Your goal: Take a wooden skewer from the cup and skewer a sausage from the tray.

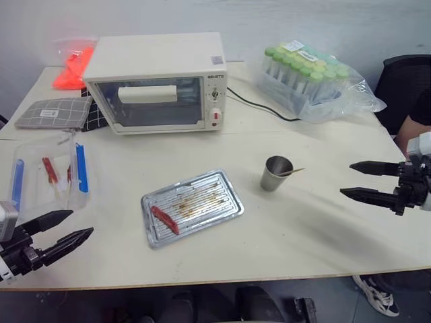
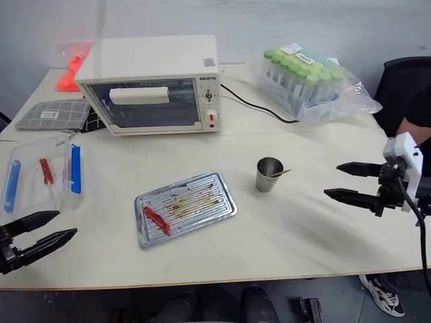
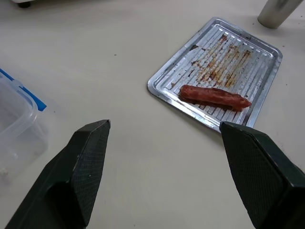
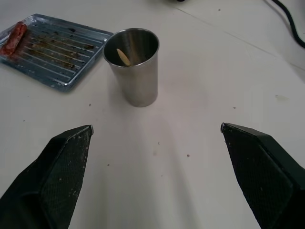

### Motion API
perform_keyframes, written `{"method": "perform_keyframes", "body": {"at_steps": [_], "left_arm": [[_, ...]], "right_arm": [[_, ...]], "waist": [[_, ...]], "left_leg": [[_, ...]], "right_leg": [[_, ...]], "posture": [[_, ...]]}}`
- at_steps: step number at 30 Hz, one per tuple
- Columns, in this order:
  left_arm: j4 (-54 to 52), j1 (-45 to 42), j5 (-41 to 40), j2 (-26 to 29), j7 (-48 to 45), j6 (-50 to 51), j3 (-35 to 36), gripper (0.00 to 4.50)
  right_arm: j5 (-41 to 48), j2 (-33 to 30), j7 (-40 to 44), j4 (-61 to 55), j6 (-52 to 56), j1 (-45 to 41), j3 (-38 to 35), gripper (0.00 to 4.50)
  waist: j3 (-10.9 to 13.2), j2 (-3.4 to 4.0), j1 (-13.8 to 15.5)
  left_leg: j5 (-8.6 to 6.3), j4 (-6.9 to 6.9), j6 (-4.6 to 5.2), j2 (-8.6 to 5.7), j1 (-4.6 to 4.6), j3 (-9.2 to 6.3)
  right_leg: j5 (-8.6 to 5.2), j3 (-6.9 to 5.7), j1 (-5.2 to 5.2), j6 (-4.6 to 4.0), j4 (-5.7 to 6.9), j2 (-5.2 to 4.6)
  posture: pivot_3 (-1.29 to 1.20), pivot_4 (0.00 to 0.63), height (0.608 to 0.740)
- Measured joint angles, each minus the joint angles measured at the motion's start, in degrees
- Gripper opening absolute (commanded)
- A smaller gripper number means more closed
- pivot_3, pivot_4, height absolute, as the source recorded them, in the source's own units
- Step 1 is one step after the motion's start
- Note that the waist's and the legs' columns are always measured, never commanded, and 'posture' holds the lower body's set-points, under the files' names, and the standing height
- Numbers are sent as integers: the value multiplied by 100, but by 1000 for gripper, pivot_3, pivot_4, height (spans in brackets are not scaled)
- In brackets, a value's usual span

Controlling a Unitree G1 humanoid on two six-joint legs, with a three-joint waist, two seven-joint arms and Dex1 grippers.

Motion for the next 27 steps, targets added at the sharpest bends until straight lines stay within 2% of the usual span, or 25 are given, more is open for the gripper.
{"method": "perform_keyframes", "body": {"at_steps": [14,15,17,27], "left_arm": [[-164,58,41,-377,374,-24,-219,3879],[-166,55,43,-437,409,-48,-283,4239],[-165,48,34,-493,456,-44,-345,4452],[-321,49,21,-530,485,-56,-631,4452]], "right_arm": [[-206,235,-389,-87,-229,212,17,4500],[-204,235,-424,-87,-226,211,17,4500],[-204,235,-440,-87,-225,210,17,4500],[-226,243,-685,-67,-223,211,21,4500]], "waist": [[0,0,6],[0,0,5],[0,0,2],[0,0,5]], "left_leg": [[0,1,0,-1,0,0],[0,1,-1,-1,1,0],[1,1,-1,0,0,0],[1,2,-1,-1,0,0]], "right_leg": [[0,0,1,1,1,-1],[0,-1,0,1,1,-1],[0,-1,0,1,1,-1],[0,-1,1,1,1,-1]], "posture": [[0,150,740],[0,150,740],[0,150,740],[0,150,740]]}}
